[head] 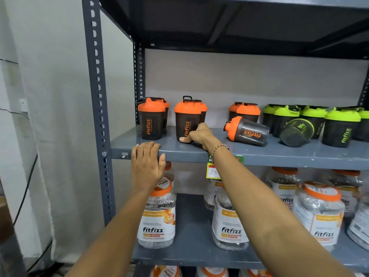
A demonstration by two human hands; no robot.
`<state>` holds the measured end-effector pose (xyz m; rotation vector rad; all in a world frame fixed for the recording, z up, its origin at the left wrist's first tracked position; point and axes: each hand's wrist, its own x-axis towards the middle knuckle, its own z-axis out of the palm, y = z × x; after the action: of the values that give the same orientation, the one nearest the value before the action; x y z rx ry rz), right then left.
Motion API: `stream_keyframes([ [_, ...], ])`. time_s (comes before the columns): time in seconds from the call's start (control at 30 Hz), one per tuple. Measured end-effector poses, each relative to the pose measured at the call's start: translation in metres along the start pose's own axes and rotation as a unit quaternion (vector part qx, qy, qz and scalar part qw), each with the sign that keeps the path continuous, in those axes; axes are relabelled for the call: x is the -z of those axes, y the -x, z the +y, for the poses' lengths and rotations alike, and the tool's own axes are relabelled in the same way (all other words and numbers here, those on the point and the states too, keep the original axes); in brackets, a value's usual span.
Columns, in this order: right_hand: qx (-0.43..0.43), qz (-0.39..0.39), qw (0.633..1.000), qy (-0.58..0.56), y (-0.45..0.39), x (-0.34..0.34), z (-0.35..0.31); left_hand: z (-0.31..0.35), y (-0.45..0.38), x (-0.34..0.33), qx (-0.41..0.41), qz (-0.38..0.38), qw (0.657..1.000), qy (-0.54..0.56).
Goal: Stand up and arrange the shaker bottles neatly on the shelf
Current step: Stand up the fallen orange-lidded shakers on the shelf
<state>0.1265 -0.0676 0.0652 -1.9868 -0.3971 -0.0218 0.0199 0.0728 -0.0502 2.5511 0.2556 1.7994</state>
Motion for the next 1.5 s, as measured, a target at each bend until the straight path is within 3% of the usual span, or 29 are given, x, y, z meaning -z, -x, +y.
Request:
stream_keyframes([
  [0.23, 0.015, -0.026, 0.997, 0.066, 0.010, 0.007, 0.001, 0.010, -0.001, 0.006, 0.044, -0.012, 0.998, 0.048],
  [0.37, 0.044, 0.017, 0.996, 0.079, 0.024, 0.029, 0.007, 0.027, 0.002, 0.005, 0.024, -0.015, 0.997, 0.067],
  [0.57, 0.121, 0.115, 0.965, 0.201, 0.048, 0.130, 0.010, 0.098, 0.004, 0.002, -0.030, -0.016, 0.991, 0.130],
  [0.73, 0.063, 0.163, 0.962, 0.209, 0.057, 0.218, 0.014, 0.155, 0.002, -0.003, -0.062, -0.046, 0.988, 0.135],
  [0.83, 0.049, 0.121, 0.957, 0.259, 0.053, 0.241, 0.028, 0.174, 0.000, -0.009, -0.065, -0.057, 0.992, 0.096],
  [1.0, 0.043, 0.018, 0.935, 0.353, 0.044, 0.223, 0.026, 0.157, -0.007, -0.013, -0.070, -0.050, 0.996, 0.005],
  [1.1, 0.033, -0.042, 0.919, 0.392, 0.042, 0.209, 0.027, 0.149, -0.004, -0.015, -0.073, -0.038, 0.997, 0.003],
  [1.33, 0.050, -0.102, 0.891, 0.440, 0.007, 0.210, 0.051, 0.163, 0.009, -0.031, -0.037, -0.025, 0.999, -0.007],
  [1.43, 0.038, -0.110, 0.917, 0.382, 0.010, 0.218, 0.042, 0.165, 0.008, -0.031, -0.030, -0.033, 0.999, -0.003],
  [1.5, 0.011, -0.121, 0.955, 0.270, 0.009, 0.227, 0.044, 0.172, 0.007, -0.031, -0.035, -0.032, 0.999, -0.001],
])
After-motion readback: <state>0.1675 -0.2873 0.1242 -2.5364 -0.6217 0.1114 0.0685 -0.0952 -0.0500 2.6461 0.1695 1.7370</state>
